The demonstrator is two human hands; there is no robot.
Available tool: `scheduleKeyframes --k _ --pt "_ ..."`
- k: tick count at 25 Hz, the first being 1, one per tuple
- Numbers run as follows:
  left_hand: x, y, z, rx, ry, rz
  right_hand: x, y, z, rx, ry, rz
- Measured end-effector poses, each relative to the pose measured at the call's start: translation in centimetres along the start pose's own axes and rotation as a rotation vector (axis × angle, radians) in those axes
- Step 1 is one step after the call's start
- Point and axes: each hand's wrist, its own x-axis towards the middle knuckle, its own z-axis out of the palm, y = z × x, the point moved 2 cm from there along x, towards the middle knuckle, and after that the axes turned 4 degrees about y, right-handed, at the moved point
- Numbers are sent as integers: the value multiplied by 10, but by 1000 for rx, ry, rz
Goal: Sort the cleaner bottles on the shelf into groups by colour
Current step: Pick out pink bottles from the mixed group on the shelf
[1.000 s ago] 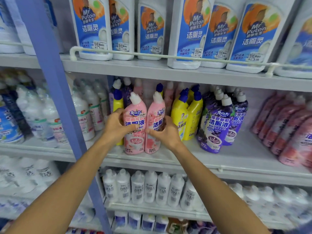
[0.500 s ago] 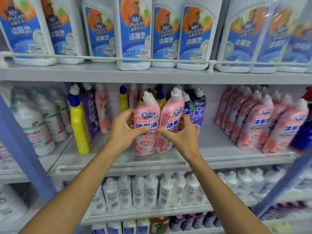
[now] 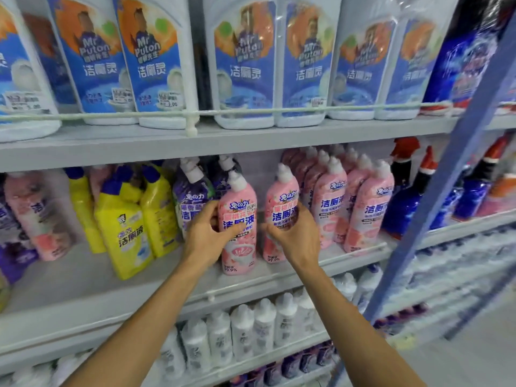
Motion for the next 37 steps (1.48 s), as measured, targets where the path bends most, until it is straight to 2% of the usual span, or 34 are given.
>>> scheduleKeyframes --k 7,13,21,30,34,37 --pt "-13 -30 11 92 44 -41 12 35 22 99 38 86" --pt "-12 -40 11 46 48 -84 57 33 65 135 48 158" --pt "-14 -41 15 2 45 -80 111 35 121 135 145 184" --pt "-18 -40 13 -21 56 -78 119 37 134 113 202 161" --pt "-19 -38 13 -17 63 -83 119 35 131 165 187 161" --pt "-20 -38 12 -6 60 -81 122 38 125 179 115 161"
